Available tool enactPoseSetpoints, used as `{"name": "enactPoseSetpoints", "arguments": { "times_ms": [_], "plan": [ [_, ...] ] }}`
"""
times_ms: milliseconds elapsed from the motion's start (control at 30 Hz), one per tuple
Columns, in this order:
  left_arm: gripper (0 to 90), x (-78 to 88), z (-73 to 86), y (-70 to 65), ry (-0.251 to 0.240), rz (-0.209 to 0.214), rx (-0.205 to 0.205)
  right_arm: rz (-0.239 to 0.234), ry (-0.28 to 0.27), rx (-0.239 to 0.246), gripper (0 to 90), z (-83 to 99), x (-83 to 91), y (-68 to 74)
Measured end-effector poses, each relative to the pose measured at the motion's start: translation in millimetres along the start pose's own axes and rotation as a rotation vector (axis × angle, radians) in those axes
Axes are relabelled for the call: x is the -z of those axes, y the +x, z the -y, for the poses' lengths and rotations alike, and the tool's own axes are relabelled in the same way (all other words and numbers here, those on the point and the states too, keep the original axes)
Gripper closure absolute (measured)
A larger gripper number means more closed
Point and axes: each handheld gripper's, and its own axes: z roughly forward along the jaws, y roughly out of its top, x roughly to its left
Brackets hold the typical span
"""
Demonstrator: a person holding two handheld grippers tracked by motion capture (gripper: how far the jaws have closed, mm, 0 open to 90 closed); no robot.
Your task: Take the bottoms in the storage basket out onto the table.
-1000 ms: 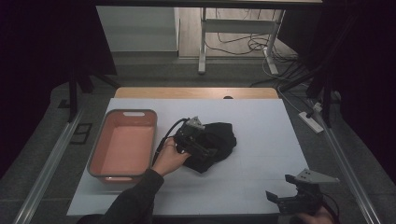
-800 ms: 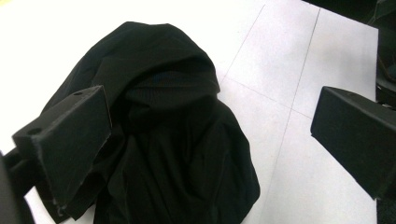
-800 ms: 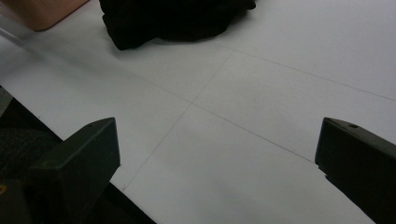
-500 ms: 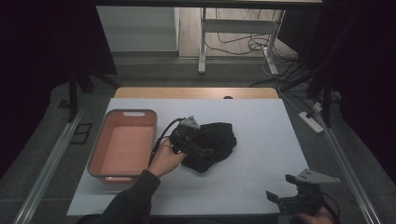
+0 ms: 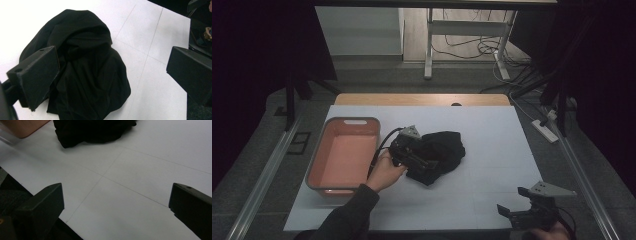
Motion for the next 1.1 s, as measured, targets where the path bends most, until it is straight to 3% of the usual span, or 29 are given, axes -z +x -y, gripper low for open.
{"name": "enactPoseSetpoints", "arguments": {
  "times_ms": [467, 1100],
  "plan": [
    [0.0, 15.9, 5.2, -3.9, -0.012, -0.027, 0.002, 0.0, -0.002, 0.0, 0.3, 0.2, 0.4, 0.2],
    [0.0, 33.9, 15.5, -9.9, -0.046, -0.017, 0.023, 0.0, -0.001, 0.001, 0.3, 0.0, 0.0, 0.3]
  ]
}}
